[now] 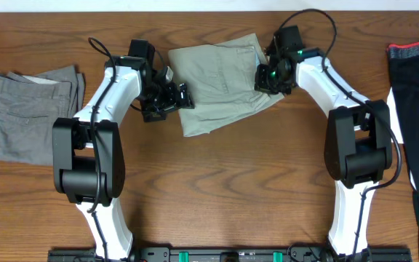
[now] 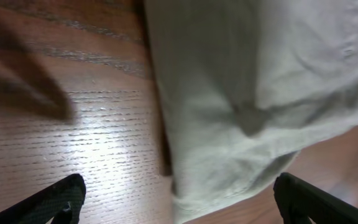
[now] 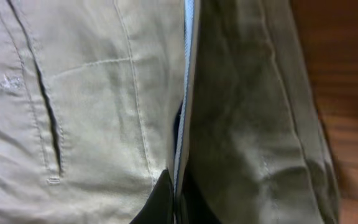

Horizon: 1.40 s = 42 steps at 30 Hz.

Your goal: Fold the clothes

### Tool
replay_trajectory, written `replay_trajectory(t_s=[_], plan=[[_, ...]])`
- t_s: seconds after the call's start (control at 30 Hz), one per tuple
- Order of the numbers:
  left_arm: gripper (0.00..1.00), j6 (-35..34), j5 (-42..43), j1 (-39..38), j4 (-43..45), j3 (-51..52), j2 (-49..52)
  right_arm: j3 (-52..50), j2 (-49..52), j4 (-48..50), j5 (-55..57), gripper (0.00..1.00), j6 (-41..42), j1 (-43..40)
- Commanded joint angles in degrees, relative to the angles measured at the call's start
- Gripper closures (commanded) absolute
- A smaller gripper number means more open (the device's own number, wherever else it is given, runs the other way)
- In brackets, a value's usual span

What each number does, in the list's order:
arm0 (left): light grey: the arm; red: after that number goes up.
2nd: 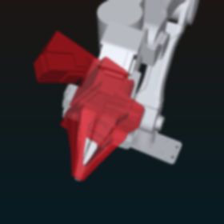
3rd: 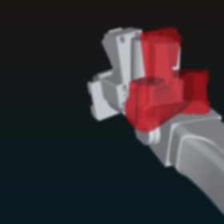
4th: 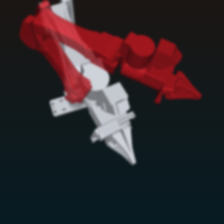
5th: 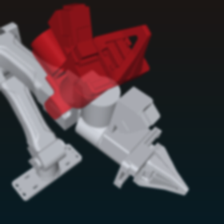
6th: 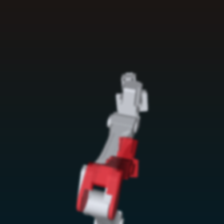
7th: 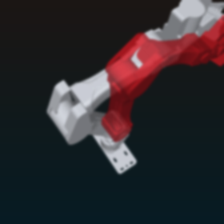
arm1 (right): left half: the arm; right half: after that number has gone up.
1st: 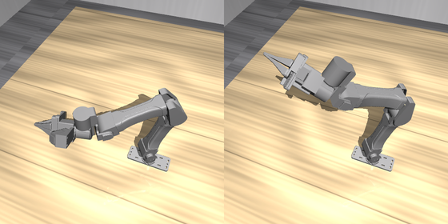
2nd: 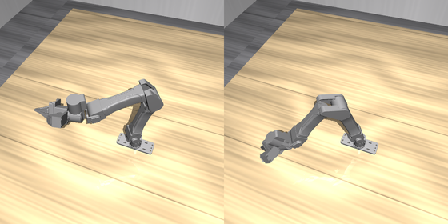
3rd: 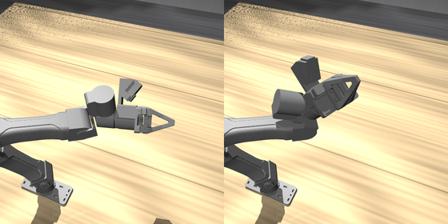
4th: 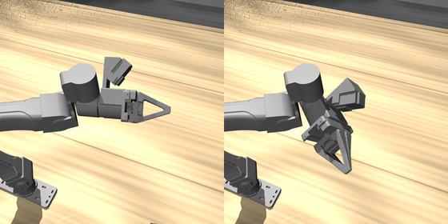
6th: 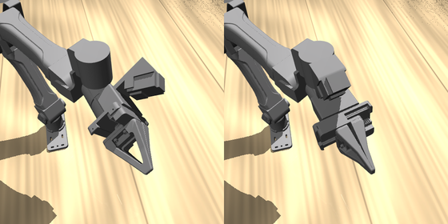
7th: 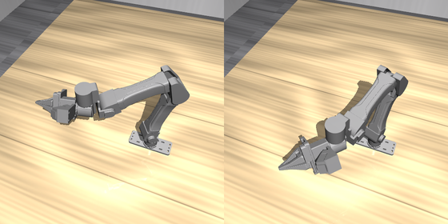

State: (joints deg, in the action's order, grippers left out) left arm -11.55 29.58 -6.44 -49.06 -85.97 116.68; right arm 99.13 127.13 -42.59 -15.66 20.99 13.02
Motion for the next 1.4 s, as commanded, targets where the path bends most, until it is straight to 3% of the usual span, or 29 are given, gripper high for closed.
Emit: replay_trajectory(t_s=[0.0, 0.17, 0.43, 0.5, 0.53, 0.57, 0.67, 0.73, 0.97, 1.2, 1.37], plan=[[0.02, 0.8, -1.2, 0.2, -0.2, -0.2, -0.3, 5.5, -0.3, -2.4, 6.2, 0.99, -2.0, 0.0], [0.02, 0.8, -1.2, 0.2, -0.2, -0.2, -0.3, 10.1, -0.3, -6.1, 14.1, 0.99, -2.9, 0.6], [0.02, 0.8, -2.0, 0.2, -0.2, -0.2, -0.3, 7.3, 0.0, -5.6, 24.9, 0.98, -2.8, -0.3], [0.02, 0.8, -2.0, 0.2, -0.2, -0.2, -0.3, 6.3, 0.1, -4.6, 28.0, 0.94, -2.8, -0.3], [0.02, 0.8, -2.0, 0.2, -0.2, -0.2, -0.3, 6.2, 0.2, -4.4, 29.1, 0.88, -2.8, -0.3], [0.02, 0.8, -2.0, 0.2, -0.2, -0.2, -0.3, 6.2, 0.3, -4.1, 30.8, 0.63, -2.8, -0.3], [0.02, 0.9, -1.7, 0.1, -0.2, -0.2, -0.3, 6.3, 0.3, -3.7, 34.1, 0.22, -2.8, -0.4], [0.02, 1.1, -1.5, 0.0, -0.1, -0.2, -0.3, 7.1, 0.2, -4.8, 36.1, 0.03, -2.8, -0.4], [0.02, 4.1, 8.2, -1.2, 3.8, -0.2, -0.3, 14.1, -0.2, -14.7, 34.3, 0.01, -2.1, -0.5], [0.02, -6.2, 11.2, -3.7, 15.2, -0.2, 0.6, 22.1, -0.2, -20.7, 19.4, 0.01, -3.5, -1.4], [0.02, -13.8, 11.1, -6.3, 20.6, -0.2, 3.4, 22.4, -0.2, -20.3, 16.2, 0.01, -3.5, -2.3]])
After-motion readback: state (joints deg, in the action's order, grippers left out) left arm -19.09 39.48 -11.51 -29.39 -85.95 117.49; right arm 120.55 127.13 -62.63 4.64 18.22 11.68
